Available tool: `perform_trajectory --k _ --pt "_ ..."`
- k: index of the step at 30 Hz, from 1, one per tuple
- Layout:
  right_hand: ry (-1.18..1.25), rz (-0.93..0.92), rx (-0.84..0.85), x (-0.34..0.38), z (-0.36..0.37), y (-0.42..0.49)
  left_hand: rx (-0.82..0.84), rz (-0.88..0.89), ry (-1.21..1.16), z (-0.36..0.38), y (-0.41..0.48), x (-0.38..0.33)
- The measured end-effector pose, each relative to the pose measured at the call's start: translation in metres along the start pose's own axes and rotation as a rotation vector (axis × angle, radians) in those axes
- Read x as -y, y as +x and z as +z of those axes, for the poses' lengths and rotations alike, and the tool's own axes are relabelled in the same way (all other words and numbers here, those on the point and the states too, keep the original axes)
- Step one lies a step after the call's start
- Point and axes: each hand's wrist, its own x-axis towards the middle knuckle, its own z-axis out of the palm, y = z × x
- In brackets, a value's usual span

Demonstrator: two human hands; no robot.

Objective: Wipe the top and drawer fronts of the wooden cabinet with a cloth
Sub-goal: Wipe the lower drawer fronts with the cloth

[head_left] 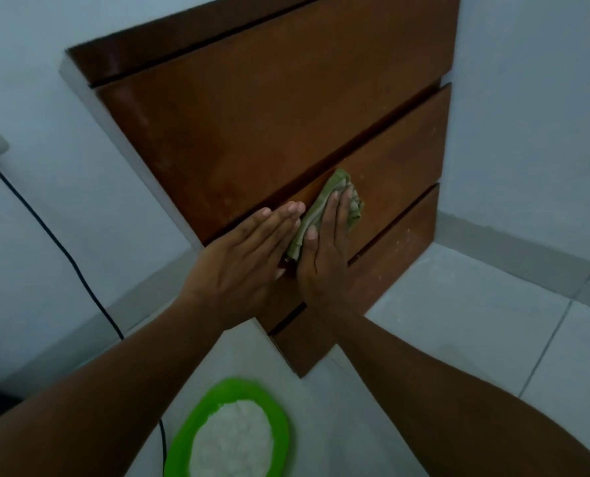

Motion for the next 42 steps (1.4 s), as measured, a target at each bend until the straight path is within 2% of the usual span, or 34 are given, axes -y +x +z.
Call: perform_trajectory --k 11,16,22,24,28,31,34,39,42 --pt "-0.035 -0.033 -0.102 -0.07 -0.033 0.093 0.162 0.063 0.028 -0.014 0.077 -0.018" --pt "-0.036 0.013 -0.186 -0.109 -0.042 0.132 0.21 0.111 0.041 -0.014 0.103 -0.022" --pt "-0.015 0.214 -0.195 -0.145 -0.057 0.148 0.209 0.125 0.028 -0.01 0.128 -0.029" --pt "0.026 0.315 -0.216 -0.147 -0.062 0.147 0.164 0.139 0.009 -0.007 0.127 -0.03" --pt "-0.042 0.506 -0.29 -0.134 -0.087 0.14 0.2 0.146 0.029 -0.01 0.124 -0.031" --pt "0.0 0.653 -0.316 -0.108 -0.1 0.126 0.081 0.123 -0.005 -0.005 0.119 -0.025" --pt "-0.007 0.535 -0.418 -0.069 -0.084 0.086 0.032 0.111 -0.085 -0.003 0.106 -0.02" --pt "0.186 0.33 -0.175 -0.031 -0.024 0.007 0.005 0.133 -0.098 -0.003 0.067 -0.012" --pt "0.153 0.259 -0.082 -0.027 -0.01 -0.007 0.002 0.132 -0.083 -0.001 0.056 -0.011"
